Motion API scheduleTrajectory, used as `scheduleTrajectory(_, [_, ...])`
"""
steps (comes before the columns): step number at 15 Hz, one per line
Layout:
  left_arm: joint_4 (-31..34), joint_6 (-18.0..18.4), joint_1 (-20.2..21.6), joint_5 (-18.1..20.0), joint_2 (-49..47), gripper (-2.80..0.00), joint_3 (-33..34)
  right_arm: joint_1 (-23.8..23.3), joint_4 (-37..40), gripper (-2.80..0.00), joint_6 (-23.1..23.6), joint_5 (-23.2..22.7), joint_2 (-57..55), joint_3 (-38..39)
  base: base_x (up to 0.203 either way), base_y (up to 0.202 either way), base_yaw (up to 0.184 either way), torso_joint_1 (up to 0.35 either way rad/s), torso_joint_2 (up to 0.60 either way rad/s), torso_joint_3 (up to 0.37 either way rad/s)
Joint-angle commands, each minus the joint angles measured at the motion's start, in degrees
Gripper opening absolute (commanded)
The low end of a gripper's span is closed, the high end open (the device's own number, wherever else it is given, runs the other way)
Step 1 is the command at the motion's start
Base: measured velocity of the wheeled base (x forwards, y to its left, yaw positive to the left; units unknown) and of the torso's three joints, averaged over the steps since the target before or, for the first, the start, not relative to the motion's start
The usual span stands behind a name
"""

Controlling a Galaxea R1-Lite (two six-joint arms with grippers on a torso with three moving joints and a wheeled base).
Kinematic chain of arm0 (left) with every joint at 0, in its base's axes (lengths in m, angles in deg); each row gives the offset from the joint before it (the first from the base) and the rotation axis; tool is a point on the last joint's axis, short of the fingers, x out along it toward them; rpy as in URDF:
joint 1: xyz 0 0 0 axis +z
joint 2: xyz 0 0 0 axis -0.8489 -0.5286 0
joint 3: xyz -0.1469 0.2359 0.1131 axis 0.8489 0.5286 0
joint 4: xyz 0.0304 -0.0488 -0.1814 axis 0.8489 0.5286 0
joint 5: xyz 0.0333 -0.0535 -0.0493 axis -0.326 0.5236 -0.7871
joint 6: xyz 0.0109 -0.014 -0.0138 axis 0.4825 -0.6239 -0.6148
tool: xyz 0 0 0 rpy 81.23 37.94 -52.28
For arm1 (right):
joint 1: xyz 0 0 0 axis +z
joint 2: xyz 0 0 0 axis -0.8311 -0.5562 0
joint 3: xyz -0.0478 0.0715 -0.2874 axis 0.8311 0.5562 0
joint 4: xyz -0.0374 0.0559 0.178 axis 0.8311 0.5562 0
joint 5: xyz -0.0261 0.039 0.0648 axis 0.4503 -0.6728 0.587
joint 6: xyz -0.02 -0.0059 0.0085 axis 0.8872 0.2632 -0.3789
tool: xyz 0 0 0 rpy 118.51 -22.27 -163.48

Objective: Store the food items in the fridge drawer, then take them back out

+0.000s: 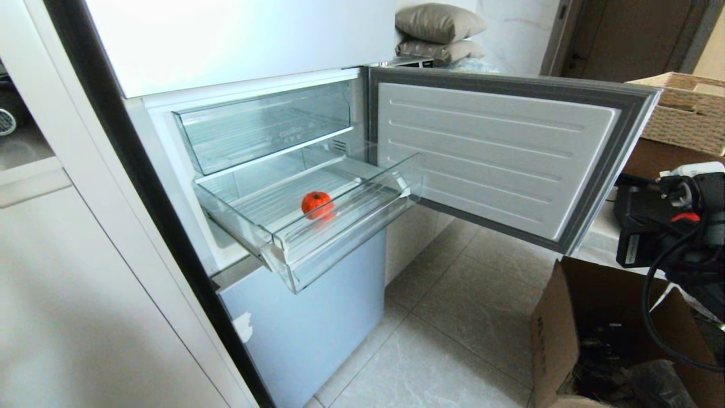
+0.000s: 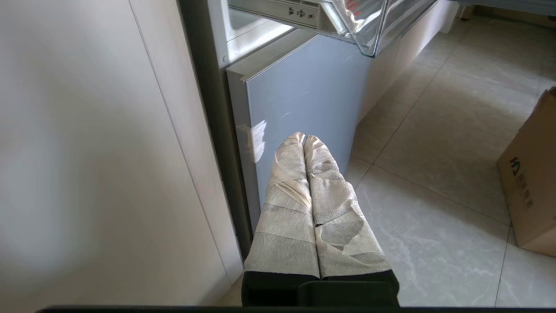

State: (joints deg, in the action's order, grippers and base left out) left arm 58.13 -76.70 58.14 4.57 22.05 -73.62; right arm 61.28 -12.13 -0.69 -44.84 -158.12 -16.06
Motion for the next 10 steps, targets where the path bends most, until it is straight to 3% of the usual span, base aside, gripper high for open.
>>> scheduleTrajectory(1, [0.0, 0.0, 0.04, 0.0, -0.08, -2.8, 0.0, 0.03, -0.3, -2.8, 0.12, 0.06, -0.03, -0.28, -0.003, -0.004, 0.104, 0.0, 0.0, 0.002])
scheduleTrajectory(10, [0.0, 0.0, 0.04, 0.0, -0.08, -2.8, 0.0, -4.15, -0.3, -2.8, 0.37, -0.25, 2.05, -0.77, 0.001, -0.007, 0.173, 0.0, 0.0, 0.001])
